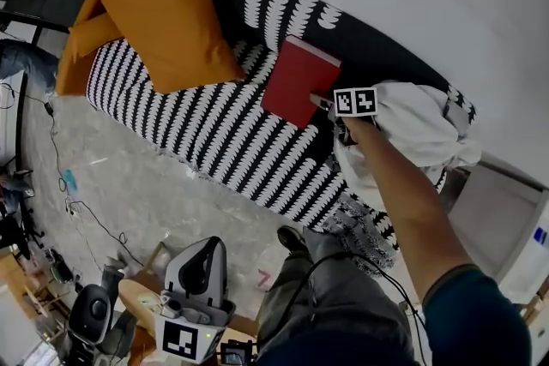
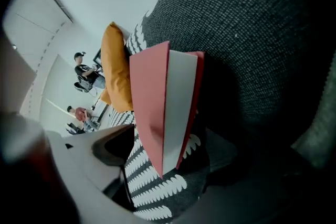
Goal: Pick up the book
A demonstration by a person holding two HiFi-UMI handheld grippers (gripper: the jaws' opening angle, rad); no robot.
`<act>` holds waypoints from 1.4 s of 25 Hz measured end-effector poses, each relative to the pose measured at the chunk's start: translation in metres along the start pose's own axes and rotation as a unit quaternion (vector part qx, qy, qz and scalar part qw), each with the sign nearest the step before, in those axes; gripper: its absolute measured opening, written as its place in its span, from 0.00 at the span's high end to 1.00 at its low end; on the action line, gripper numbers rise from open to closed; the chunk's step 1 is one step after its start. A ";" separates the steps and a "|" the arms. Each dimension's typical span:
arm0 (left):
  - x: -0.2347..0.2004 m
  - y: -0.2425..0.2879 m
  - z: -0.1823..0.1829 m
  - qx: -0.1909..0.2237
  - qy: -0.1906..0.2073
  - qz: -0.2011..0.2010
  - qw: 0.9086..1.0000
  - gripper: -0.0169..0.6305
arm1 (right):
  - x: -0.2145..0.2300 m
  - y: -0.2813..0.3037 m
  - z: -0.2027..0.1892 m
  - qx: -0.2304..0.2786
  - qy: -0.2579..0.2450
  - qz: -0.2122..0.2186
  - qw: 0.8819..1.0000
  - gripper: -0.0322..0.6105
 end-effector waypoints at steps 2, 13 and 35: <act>0.002 0.005 -0.006 -0.007 -0.005 0.000 1.000 0.97 | 0.001 0.008 0.004 -0.003 -0.014 0.014 1.000 0.31; -0.005 0.022 -0.025 -0.014 -0.015 -0.003 1.000 0.97 | -0.021 0.033 0.020 0.010 -0.050 0.096 0.994 0.47; -0.001 -0.094 0.032 0.116 0.021 0.019 0.993 0.97 | -0.292 -0.234 -0.031 0.195 -0.270 0.128 0.934 0.52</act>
Point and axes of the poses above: the fingertips, and each gripper's own axes: y forward along the fingers, x to its right, z out of its top, the point moved 1 cm from there along -y, backward along the fingers, and after that the axes turned 9 degrees about -x, right-handed, at the moved point
